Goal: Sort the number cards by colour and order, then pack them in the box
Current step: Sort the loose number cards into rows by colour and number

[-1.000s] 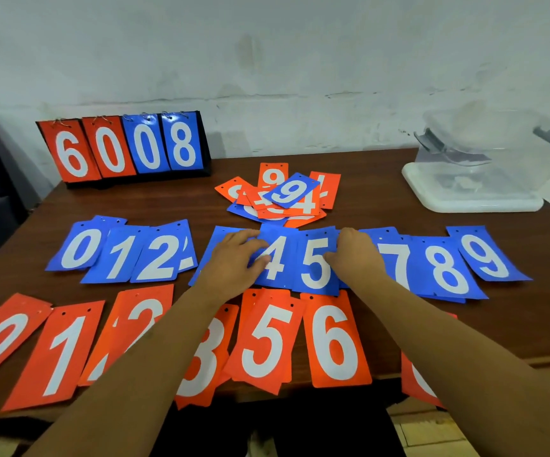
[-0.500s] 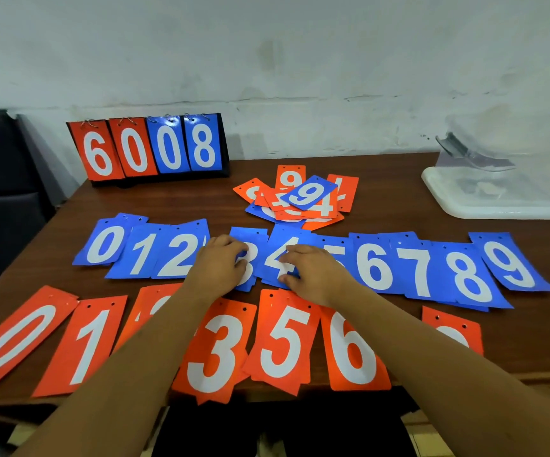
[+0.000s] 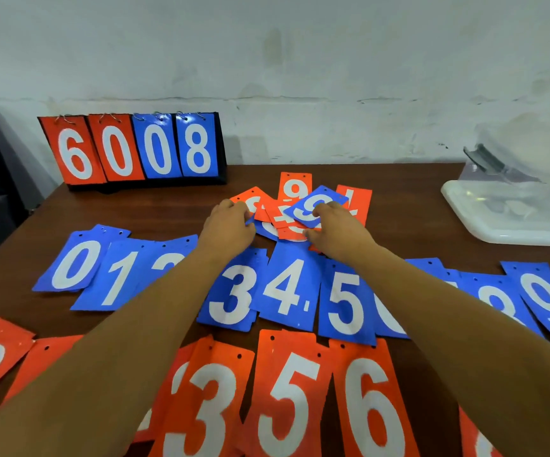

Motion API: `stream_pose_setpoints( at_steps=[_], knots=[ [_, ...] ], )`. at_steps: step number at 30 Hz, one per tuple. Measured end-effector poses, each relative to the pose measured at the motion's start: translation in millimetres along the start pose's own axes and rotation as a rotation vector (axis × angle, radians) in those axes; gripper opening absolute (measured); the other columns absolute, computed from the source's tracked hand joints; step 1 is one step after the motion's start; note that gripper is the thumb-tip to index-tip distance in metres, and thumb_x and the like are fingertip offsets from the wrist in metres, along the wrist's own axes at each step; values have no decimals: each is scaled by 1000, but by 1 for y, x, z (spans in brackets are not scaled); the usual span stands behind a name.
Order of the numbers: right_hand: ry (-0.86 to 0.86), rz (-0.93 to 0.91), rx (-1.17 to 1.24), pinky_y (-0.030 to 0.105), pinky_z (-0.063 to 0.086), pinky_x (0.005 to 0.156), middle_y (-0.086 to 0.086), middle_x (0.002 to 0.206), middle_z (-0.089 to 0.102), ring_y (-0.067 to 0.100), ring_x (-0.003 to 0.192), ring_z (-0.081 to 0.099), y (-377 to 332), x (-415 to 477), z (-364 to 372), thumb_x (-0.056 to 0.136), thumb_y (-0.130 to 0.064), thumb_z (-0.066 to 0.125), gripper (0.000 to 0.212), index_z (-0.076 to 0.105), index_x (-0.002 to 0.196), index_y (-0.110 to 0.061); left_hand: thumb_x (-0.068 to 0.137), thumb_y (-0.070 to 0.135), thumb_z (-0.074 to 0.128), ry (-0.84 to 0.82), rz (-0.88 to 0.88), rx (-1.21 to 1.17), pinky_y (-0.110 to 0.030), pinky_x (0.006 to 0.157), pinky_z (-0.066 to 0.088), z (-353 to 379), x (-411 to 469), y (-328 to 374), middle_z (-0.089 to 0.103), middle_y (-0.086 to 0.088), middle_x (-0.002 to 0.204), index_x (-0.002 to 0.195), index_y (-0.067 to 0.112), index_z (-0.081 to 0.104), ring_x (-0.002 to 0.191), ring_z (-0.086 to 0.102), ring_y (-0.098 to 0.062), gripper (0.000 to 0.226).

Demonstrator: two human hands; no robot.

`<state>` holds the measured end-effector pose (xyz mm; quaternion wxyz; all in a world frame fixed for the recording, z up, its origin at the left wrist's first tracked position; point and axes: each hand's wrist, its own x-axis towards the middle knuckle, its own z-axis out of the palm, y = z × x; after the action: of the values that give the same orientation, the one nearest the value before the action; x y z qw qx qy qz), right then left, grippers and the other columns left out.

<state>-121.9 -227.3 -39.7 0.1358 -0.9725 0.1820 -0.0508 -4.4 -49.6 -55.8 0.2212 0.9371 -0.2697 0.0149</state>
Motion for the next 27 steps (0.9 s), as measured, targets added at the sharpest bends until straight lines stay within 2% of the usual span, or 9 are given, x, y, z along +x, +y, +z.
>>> stream_pose_setpoints(
  at_steps=[4, 7, 11, 13, 15, 17, 20, 24, 27],
  knots=[
    [-15, 14, -23, 39, 48, 100, 10, 143, 46, 26, 125, 50, 8, 33, 20, 93, -43, 59, 60, 43, 141, -12, 93, 40, 57, -21, -124, -15, -41, 96, 48, 19, 38, -3, 52, -11, 125, 121, 11, 56, 117, 49, -27, 40],
    [22, -21, -61, 39, 52, 93, 9, 130, 57, 25, 112, 57, 13, 44, 31, 94, -44, 56, 51, 51, 134, -13, 89, 50, 62, -30, -127, 9, -41, 97, 46, 32, 55, -1, 51, -11, 130, 131, 12, 51, 120, 48, -27, 58],
    [119, -93, -170, 38, 54, 79, 8, 103, 67, 24, 88, 62, 14, 44, 33, 101, -27, 44, 25, 62, 110, -11, 89, 42, 65, -14, -128, -47, -40, 98, 47, 40, 58, 0, 51, -11, 129, 124, 12, 55, 119, 49, -27, 47],
    [274, -74, -166, 38, 54, 75, 9, 94, 68, 24, 80, 63, 15, 42, 28, 101, -18, 42, 23, 63, 99, -10, 94, 40, 58, 172, -80, -38, -33, 95, 44, 37, 51, 1, 49, -11, 123, 118, 12, 57, 117, 46, -26, 37],
    [537, -155, -10, 38, 53, 80, 9, 100, 71, 26, 87, 66, 11, 37, 21, 99, -17, 48, 22, 68, 100, -7, 98, 41, 50, 314, -49, -144, -18, 79, 42, 25, 42, 12, 55, -7, 107, 102, 11, 60, 102, 54, -19, 32],
    [675, -358, 61, 40, 54, 85, 8, 108, 72, 27, 95, 67, 1, 30, 16, 94, -13, 56, 19, 71, 103, -6, 98, 50, 45, 155, -175, -549, -15, 63, 43, 8, 37, 27, 68, -4, 90, 94, 9, 64, 80, 65, -14, 45],
    [530, -602, -45, 42, 51, 89, 5, 112, 72, 27, 100, 67, -6, 20, 21, 90, -15, 59, 20, 73, 104, -10, 94, 50, 54, -217, -395, -1297, -30, 60, 57, -12, 28, 41, 76, -13, 92, 103, 8, 68, 77, 73, -25, 45],
    [318, -531, 19, 38, 44, 102, 1, 127, 65, 20, 117, 59, -1, 9, 19, 96, -31, 54, 31, 70, 117, -15, 93, 15, 63, -202, -365, -1162, -34, 66, 61, -10, 20, 33, 74, -12, 101, 111, 3, 68, 85, 74, -25, 22],
    [313, -155, 191, 30, 39, 100, 5, 133, 58, 22, 121, 53, 16, 15, 9, 98, -33, 52, 36, 61, 126, -12, 91, 14, 66, -147, -399, -1062, -39, 72, 62, -3, 19, 29, 74, -6, 102, 109, 10, 67, 86, 74, -21, 18]
  ],
)
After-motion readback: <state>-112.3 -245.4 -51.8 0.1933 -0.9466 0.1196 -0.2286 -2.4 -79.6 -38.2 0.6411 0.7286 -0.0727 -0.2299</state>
